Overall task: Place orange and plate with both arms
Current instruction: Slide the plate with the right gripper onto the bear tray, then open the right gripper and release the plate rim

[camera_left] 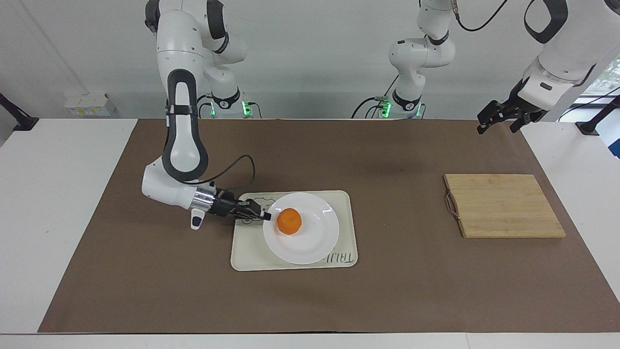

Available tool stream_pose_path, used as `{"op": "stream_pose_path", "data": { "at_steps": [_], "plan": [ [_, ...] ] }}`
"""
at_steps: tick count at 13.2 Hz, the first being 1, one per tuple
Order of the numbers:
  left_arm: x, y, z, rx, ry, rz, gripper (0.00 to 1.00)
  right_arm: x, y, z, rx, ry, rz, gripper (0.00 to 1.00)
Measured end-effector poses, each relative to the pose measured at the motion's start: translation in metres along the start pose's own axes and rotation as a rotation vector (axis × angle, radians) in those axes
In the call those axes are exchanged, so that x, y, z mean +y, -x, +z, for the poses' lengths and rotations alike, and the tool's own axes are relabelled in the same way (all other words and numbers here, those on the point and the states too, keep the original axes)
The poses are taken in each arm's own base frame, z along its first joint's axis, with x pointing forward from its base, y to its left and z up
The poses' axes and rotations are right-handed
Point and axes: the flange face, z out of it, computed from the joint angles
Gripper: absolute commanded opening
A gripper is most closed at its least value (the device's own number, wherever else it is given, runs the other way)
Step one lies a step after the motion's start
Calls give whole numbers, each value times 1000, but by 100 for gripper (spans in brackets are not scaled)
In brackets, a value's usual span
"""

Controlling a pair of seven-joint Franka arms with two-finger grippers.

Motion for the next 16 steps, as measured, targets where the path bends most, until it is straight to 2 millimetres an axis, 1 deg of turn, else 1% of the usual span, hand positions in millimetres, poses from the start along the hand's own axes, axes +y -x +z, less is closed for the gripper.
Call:
{"op": "stream_pose_path", "data": {
  "at_steps": [3,4,5,6,7,10,12,14,16],
  "plan": [
    [0,0,0,0,0,0,100,12,8,13,-3,26,-16,0],
    [0,0,0,0,0,0,100,16,10,15,-8,28,-18,26],
    [0,0,0,0,0,0,100,17,10,14,-7,30,-19,43],
    [0,0,0,0,0,0,100,18,9,12,-5,33,-23,88],
    [0,0,0,0,0,0,100,18,7,8,-5,42,-30,100],
    [0,0,0,0,0,0,100,11,0,-7,12,58,-54,100],
    [0,0,0,0,0,0,100,-4,-5,-23,23,83,-76,100],
    [0,0,0,0,0,0,100,-18,-8,-46,33,133,-94,100],
    [0,0,0,0,0,0,100,-32,-9,-77,38,247,-105,100]
  ]
}}
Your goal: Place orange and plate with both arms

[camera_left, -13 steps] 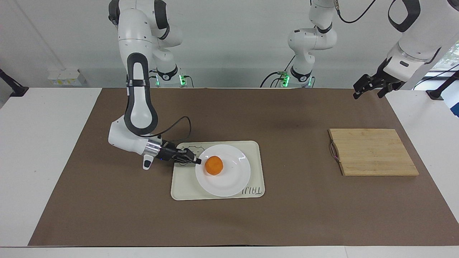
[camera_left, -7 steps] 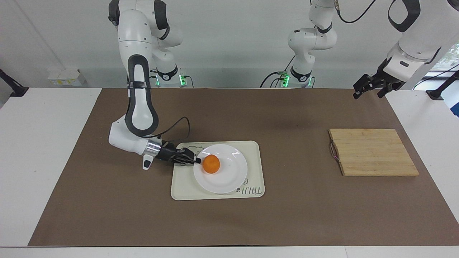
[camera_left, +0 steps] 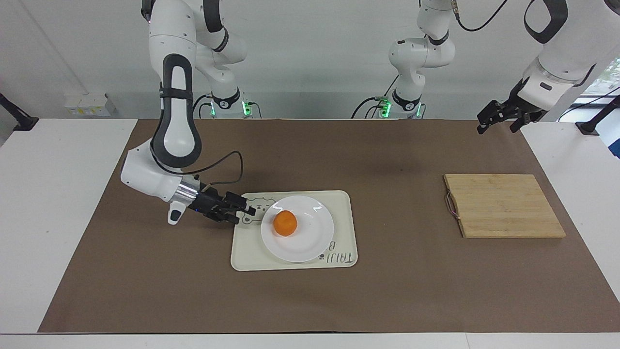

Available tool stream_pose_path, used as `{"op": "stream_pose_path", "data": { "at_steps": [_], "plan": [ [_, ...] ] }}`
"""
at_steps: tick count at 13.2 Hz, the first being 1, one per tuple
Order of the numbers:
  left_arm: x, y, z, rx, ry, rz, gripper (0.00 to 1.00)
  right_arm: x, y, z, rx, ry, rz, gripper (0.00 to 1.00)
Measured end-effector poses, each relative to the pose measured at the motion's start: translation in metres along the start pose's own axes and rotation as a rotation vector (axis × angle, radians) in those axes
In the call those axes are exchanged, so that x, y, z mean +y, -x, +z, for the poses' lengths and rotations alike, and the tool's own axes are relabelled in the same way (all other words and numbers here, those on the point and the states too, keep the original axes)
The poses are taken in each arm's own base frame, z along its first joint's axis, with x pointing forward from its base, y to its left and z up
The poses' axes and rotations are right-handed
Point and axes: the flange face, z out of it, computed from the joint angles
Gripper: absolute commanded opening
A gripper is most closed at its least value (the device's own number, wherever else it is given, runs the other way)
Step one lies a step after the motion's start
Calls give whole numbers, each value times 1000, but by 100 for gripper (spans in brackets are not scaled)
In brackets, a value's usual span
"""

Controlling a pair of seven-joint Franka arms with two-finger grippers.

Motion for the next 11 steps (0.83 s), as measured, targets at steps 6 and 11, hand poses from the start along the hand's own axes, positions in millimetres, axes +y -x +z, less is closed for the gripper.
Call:
{"op": "stream_pose_path", "data": {
  "at_steps": [6,11],
  "plan": [
    [0,0,0,0,0,0,100,-57,23,-105,18,390,-5,100],
    [0,0,0,0,0,0,100,-73,58,-170,-29,625,-22,100]
  ]
}}
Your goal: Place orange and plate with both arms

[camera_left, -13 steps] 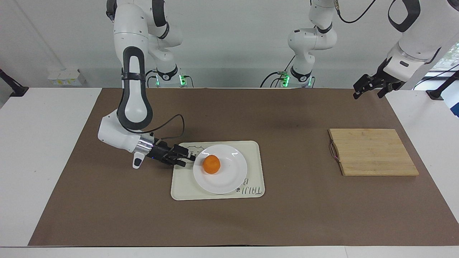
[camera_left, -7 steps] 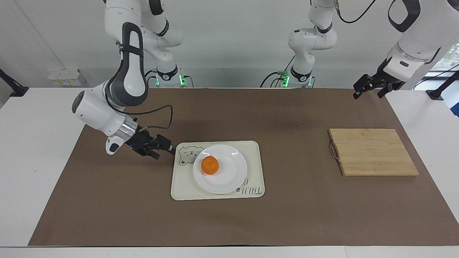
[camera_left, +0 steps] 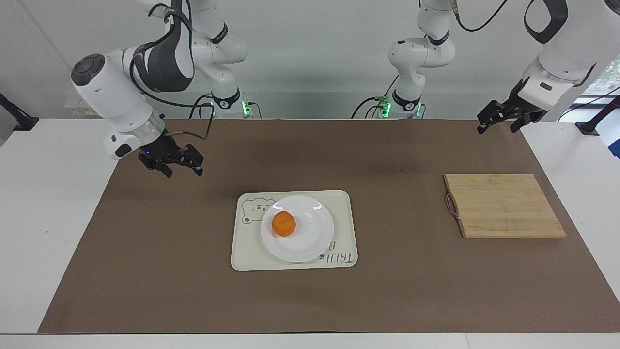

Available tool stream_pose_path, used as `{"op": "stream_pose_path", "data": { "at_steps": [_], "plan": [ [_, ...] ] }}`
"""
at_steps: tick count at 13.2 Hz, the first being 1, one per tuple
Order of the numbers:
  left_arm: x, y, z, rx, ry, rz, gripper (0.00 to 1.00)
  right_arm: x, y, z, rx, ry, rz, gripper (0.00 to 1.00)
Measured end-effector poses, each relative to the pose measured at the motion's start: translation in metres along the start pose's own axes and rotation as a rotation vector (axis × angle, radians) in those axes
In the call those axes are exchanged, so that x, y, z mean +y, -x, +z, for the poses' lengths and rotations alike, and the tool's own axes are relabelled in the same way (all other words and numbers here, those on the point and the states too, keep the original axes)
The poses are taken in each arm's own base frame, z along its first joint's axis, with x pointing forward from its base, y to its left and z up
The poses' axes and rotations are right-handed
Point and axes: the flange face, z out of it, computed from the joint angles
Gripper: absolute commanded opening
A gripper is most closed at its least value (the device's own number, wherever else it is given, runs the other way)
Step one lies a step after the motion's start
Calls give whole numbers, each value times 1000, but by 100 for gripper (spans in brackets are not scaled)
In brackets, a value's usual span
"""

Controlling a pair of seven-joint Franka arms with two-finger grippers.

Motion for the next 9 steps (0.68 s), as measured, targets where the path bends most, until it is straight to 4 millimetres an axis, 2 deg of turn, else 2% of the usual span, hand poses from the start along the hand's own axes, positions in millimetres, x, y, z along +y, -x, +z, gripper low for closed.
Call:
{"op": "stream_pose_path", "data": {
  "at_steps": [5,7,9],
  "plan": [
    [0,0,0,0,0,0,100,36,25,-36,-21,90,24,100],
    [0,0,0,0,0,0,100,41,29,-46,-2,91,31,100],
    [0,0,0,0,0,0,100,38,33,-65,34,89,26,100]
  ]
}}
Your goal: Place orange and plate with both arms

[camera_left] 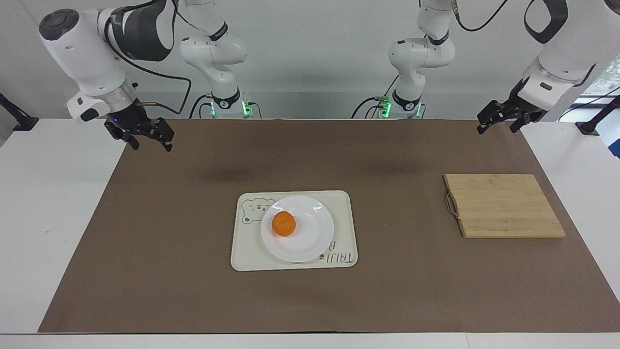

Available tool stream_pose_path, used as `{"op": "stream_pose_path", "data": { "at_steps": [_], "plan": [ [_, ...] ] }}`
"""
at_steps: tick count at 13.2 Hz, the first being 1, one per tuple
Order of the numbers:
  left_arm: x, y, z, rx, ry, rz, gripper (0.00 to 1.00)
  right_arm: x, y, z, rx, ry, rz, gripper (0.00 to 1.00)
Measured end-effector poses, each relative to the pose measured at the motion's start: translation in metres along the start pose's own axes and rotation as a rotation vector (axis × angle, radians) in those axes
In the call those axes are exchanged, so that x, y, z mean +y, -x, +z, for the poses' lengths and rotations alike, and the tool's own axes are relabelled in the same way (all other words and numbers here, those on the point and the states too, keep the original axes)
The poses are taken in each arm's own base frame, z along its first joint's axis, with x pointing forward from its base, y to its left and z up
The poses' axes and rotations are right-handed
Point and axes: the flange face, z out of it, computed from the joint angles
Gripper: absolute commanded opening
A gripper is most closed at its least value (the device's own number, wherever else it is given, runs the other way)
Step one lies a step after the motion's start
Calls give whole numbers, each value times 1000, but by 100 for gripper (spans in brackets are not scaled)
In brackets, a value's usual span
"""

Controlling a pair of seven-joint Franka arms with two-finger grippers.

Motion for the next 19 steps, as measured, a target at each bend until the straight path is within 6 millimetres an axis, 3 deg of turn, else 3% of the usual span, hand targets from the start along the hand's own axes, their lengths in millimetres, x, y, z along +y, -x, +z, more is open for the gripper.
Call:
{"op": "stream_pose_path", "data": {
  "at_steps": [5,7,19],
  "plan": [
    [0,0,0,0,0,0,100,-3,25,-93,19,31,-16,100],
    [0,0,0,0,0,0,100,-11,36,-114,14,50,-32,100],
    [0,0,0,0,0,0,100,-30,45,-102,13,66,-75,100]
  ]
}}
